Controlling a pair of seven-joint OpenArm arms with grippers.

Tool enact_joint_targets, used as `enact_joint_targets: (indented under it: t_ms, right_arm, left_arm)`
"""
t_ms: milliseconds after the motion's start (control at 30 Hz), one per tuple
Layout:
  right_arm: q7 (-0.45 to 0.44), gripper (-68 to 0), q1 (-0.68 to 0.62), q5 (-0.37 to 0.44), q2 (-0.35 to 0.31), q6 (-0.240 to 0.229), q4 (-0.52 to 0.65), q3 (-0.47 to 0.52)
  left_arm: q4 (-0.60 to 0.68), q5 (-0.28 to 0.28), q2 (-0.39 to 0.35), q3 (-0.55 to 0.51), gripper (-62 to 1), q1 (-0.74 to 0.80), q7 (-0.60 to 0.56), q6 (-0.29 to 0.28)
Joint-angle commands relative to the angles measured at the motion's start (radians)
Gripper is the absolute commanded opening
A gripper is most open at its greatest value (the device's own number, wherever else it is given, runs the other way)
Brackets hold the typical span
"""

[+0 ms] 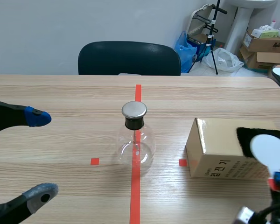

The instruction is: Do the electroscope experiment

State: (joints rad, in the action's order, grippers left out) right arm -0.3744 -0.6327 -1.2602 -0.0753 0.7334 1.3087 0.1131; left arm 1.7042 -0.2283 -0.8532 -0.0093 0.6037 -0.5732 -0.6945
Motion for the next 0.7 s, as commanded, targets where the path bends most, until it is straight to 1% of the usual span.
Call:
enact_joint_targets:
  t_ms: [0,67,100,133,167,200,233,333,367,400,433,467,500,533,600,633,667]
  right_arm:
    - [0.067,-66.5,-0.006,0.011,0.004,0.050,0.018,-0.010]
    - [0.203,-66.5,-0.013,0.011,0.009,0.048,0.018,-0.010]
    - [0.216,-66.5,-0.013,0.009,0.010,0.035,0.018,-0.010]
    - [0.175,-66.5,-0.012,0.002,0.010,0.022,0.018,-0.010]
    - [0.102,-66.5,-0.006,-0.004,0.009,0.021,0.018,-0.010]
    - [0.052,-66.5,-0.002,-0.005,0.009,0.021,0.018,-0.010]
    - [0.060,-66.5,-0.002,-0.004,0.010,0.022,0.019,-0.010]
    - [0.242,-66.5,-0.008,-0.001,0.018,0.015,0.019,-0.010]
    - [0.242,-66.5,-0.008,-0.004,0.017,0.000,0.019,-0.010]
    - [0.188,-66.5,-0.005,-0.012,0.017,-0.006,0.019,-0.010]
    - [0.108,-66.5,-0.001,-0.013,0.017,-0.004,0.019,-0.010]
    - [0.053,-66.5,0.001,-0.012,0.017,0.001,0.020,-0.010]
    - [0.054,-66.5,0.001,-0.011,0.018,0.007,0.020,-0.010]
    - [0.103,-66.5,-0.002,-0.008,0.018,0.011,0.020,-0.010]
    - [0.238,-66.5,-0.006,-0.005,0.020,0.006,0.020,-0.010]
    - [0.253,-66.5,-0.008,-0.006,0.020,0.002,0.020,-0.010]
    - [0.209,-66.5,-0.006,-0.014,0.019,0.002,0.020,-0.010]
  left_arm:
    - [0.011,-0.014,0.005,-0.005,1.4,-0.003,-0.014,-0.002]
    - [0.011,-0.014,0.004,-0.005,1.4,-0.003,-0.014,-0.002]
    - [0.011,-0.014,0.005,-0.005,1.4,-0.003,-0.014,-0.002]
    - [0.011,-0.014,0.005,-0.005,1.4,-0.003,-0.014,-0.002]
    - [0.011,-0.014,0.005,-0.005,1.4,-0.003,-0.014,-0.002]
    - [0.011,-0.014,0.005,-0.005,1.4,-0.003,-0.013,-0.002]
    - [0.011,-0.014,0.005,-0.005,1.4,-0.003,-0.014,-0.002]
    - [0.011,-0.014,0.004,-0.005,1.4,-0.003,-0.014,-0.002]
    - [0.011,-0.014,0.004,-0.005,1.4,-0.003,-0.014,-0.002]
    - [0.011,-0.014,0.005,-0.005,1.4,-0.003,-0.014,-0.002]
    - [0.011,-0.014,0.005,-0.005,1.4,-0.003,-0.014,-0.002]
    - [0.011,-0.014,0.005,-0.005,1.4,-0.003,-0.014,-0.002]
    - [0.011,-0.014,0.005,-0.005,1.4,-0.003,-0.014,-0.002]
    - [0.011,-0.014,0.005,-0.005,1.4,-0.003,-0.014,-0.002]
    - [0.011,-0.014,0.005,-0.005,1.4,-0.003,-0.014,-0.002]
    - [0.011,-0.014,0.005,-0.005,1.4,-0.003,-0.014,-0.002]
    - [0.011,-0.014,0.005,-0.005,1.4,-0.003,-0.014,-0.002]
